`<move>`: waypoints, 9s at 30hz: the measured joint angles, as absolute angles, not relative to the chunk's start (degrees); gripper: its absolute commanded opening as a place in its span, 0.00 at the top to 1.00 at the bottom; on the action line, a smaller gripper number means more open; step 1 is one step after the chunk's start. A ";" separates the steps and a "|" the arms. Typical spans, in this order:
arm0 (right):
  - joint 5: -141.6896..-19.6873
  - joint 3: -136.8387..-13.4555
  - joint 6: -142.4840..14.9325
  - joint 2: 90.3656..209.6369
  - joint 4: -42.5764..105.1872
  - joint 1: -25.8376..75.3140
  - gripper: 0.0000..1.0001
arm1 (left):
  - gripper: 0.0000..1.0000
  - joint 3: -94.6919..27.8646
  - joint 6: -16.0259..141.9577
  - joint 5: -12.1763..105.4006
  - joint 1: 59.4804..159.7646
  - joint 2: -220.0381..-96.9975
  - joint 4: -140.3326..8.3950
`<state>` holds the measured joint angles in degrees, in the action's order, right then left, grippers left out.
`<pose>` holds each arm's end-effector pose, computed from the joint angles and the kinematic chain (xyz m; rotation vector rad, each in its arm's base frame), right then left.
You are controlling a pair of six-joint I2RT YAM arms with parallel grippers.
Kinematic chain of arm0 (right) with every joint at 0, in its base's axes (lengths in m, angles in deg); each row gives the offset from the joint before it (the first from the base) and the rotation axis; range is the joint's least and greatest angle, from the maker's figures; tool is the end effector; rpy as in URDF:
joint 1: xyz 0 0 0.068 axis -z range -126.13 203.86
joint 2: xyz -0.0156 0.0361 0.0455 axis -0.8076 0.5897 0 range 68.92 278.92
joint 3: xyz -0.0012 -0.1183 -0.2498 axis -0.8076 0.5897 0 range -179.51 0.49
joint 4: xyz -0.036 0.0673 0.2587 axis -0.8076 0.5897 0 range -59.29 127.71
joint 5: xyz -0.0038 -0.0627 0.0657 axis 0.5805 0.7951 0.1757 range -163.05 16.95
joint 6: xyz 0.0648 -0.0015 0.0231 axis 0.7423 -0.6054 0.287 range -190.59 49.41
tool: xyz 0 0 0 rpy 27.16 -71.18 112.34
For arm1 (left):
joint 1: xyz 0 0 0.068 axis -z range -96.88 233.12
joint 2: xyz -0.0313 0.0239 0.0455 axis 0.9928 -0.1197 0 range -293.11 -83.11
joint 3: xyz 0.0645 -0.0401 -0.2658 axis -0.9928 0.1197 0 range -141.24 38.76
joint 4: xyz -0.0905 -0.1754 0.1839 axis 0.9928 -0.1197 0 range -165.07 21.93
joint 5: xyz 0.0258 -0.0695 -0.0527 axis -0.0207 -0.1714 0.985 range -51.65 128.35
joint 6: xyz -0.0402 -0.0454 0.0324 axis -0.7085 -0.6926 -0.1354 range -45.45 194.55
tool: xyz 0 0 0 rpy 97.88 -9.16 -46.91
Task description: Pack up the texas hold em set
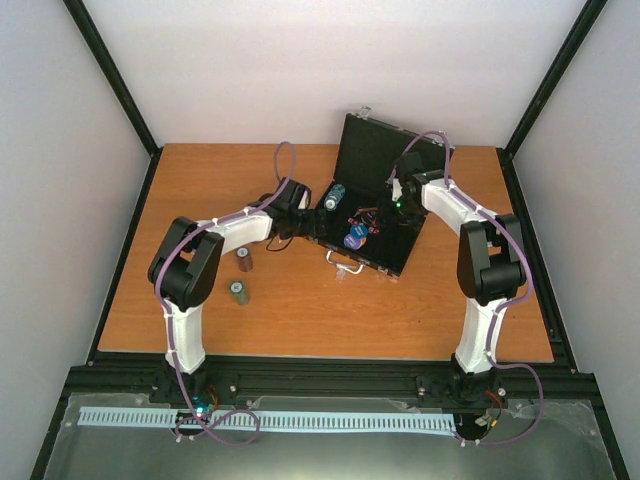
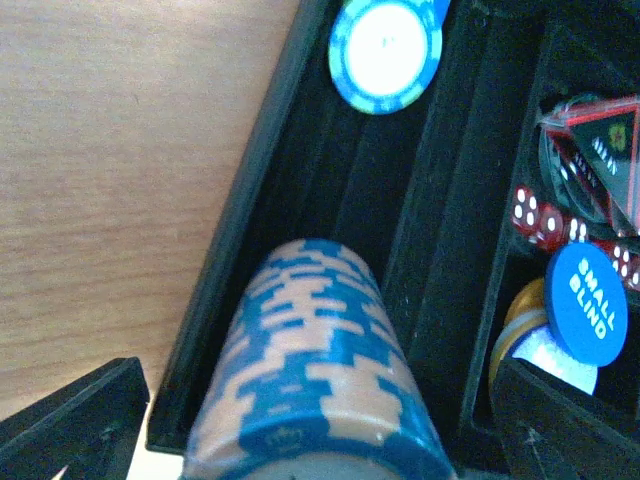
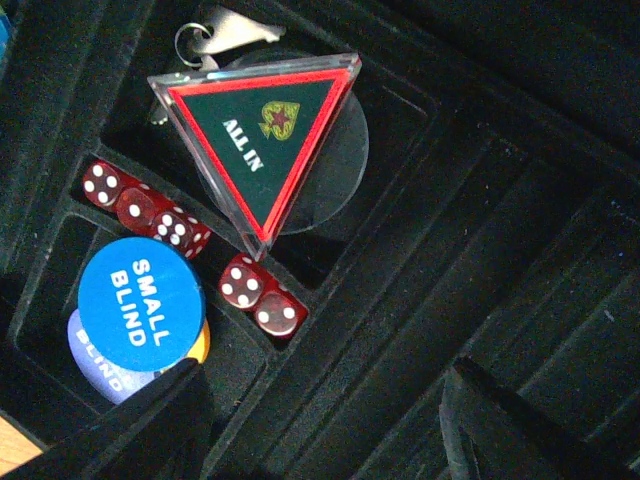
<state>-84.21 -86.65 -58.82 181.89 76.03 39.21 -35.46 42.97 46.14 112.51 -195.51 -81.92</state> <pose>0.4042 0.1168 0.1817 -0.1176 2.8398 0.3782 0.3780 -0.2214 0.1496 0.0110 2.5732 -0.5998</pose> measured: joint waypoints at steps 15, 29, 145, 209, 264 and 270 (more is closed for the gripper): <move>-84.21 -85.31 -58.80 181.87 75.35 39.23 0.36 | 0.19 -38.63 49.49 47.61 112.51 -195.64 -89.81; -84.14 -83.76 -58.78 181.87 74.76 39.23 0.36 | 0.99 -45.16 60.17 45.62 112.47 -196.36 -96.74; -84.21 -82.60 -58.75 183.75 73.28 39.28 0.35 | 0.00 -38.48 61.33 38.47 108.58 -195.16 -95.47; -85.82 -81.62 -59.13 183.27 74.04 39.41 0.32 | 0.01 -50.69 60.04 33.31 106.52 -189.98 -100.34; -79.16 -77.84 -59.59 177.06 74.72 38.82 0.31 | 0.99 -40.22 50.69 51.19 104.16 -178.97 -88.89; -75.86 -79.24 -58.62 177.08 74.63 38.82 0.31 | 0.99 -47.39 47.80 51.78 111.31 -190.86 -85.07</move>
<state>-75.86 -79.24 -58.62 177.08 74.63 38.82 -47.39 47.80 51.78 111.31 -190.86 -85.07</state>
